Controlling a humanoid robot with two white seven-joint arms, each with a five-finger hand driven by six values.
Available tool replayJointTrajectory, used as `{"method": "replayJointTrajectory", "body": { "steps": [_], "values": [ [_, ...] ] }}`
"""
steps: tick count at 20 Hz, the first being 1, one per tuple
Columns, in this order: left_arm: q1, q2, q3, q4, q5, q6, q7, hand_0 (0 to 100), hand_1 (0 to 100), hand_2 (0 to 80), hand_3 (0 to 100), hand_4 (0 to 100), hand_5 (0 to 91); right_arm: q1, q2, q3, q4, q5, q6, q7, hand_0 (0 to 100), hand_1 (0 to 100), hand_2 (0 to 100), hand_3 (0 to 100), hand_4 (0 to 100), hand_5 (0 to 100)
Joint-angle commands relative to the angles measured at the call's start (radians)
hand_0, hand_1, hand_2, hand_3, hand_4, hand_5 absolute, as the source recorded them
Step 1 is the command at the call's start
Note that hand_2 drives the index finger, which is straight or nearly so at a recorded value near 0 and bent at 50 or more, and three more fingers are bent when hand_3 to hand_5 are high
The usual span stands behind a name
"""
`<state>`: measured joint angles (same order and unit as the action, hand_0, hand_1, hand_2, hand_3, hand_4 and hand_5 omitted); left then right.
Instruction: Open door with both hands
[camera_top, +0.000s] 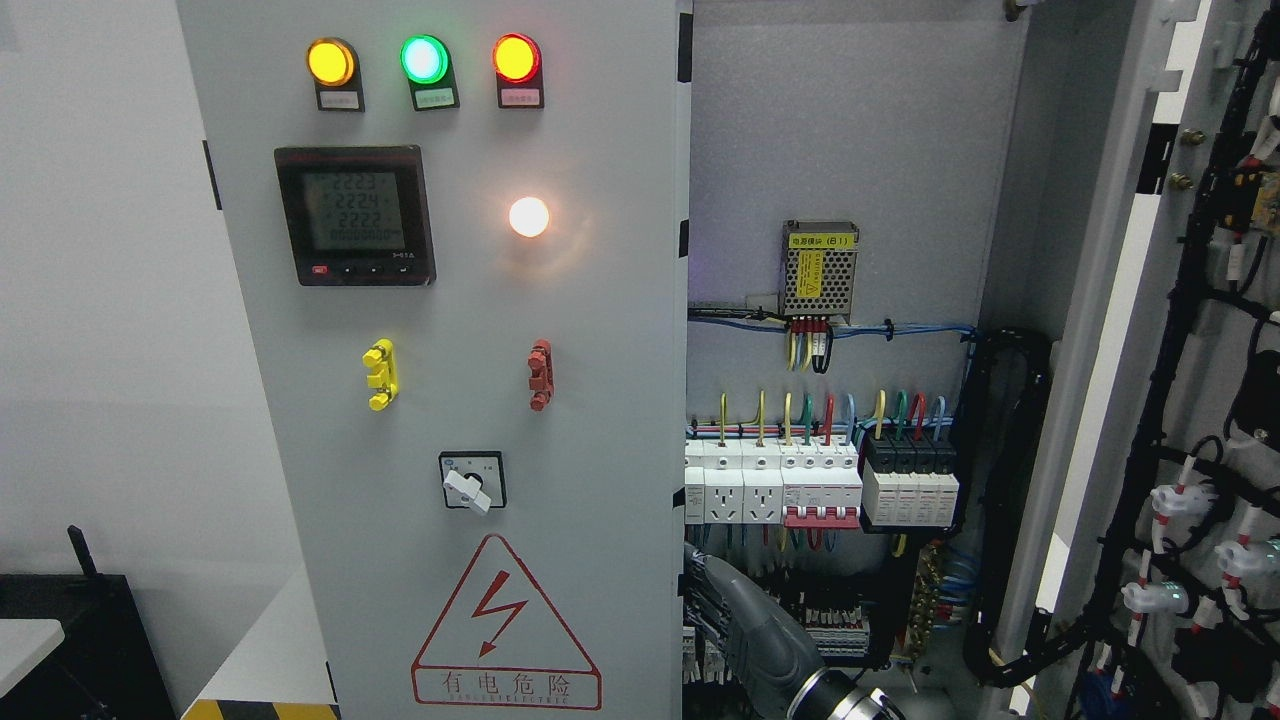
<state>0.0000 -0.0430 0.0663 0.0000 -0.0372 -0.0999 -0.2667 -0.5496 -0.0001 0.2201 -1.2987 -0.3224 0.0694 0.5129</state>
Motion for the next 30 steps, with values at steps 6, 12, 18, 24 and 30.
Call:
{"method": "replayJointTrajectory", "body": {
  "steps": [6, 12, 18, 24, 30],
  "values": [
    [0.002, 0.0, 0.0, -0.009, 0.0, 0.0, 0.0, 0, 0, 0.0, 0, 0, 0.0, -0.004, 0.019, -0.002, 0.004, -0.001, 0.004, 0.018, 38, 0, 0, 0, 0, 0],
    [0.002, 0.0, 0.0, -0.009, 0.0, 0.0, 0.0, 0, 0, 0.0, 0, 0, 0.0, -0.006, 0.019, -0.001, 0.003, -0.001, 0.004, 0.022, 38, 0, 0, 0, 0, 0],
    [0.002, 0.0, 0.001, -0.009, 0.0, 0.0, 0.0, 0, 0, 0.0, 0, 0, 0.0, -0.006, 0.02, -0.002, 0.003, -0.003, 0.004, 0.022, 38, 0, 0, 0, 0, 0],
    [0.002, 0.0, 0.0, -0.009, 0.0, 0.0, 0.0, 0, 0, 0.0, 0, 0, 0.0, -0.004, 0.02, -0.002, 0.001, -0.003, 0.004, 0.024, 38, 0, 0, 0, 0, 0],
    [0.002, 0.0, 0.001, -0.009, -0.001, 0.0, 0.0, 0, 0, 0.0, 0, 0, 0.0, -0.004, 0.02, -0.002, 0.001, -0.003, 0.004, 0.024, 38, 0, 0, 0, 0, 0]
  ]
}}
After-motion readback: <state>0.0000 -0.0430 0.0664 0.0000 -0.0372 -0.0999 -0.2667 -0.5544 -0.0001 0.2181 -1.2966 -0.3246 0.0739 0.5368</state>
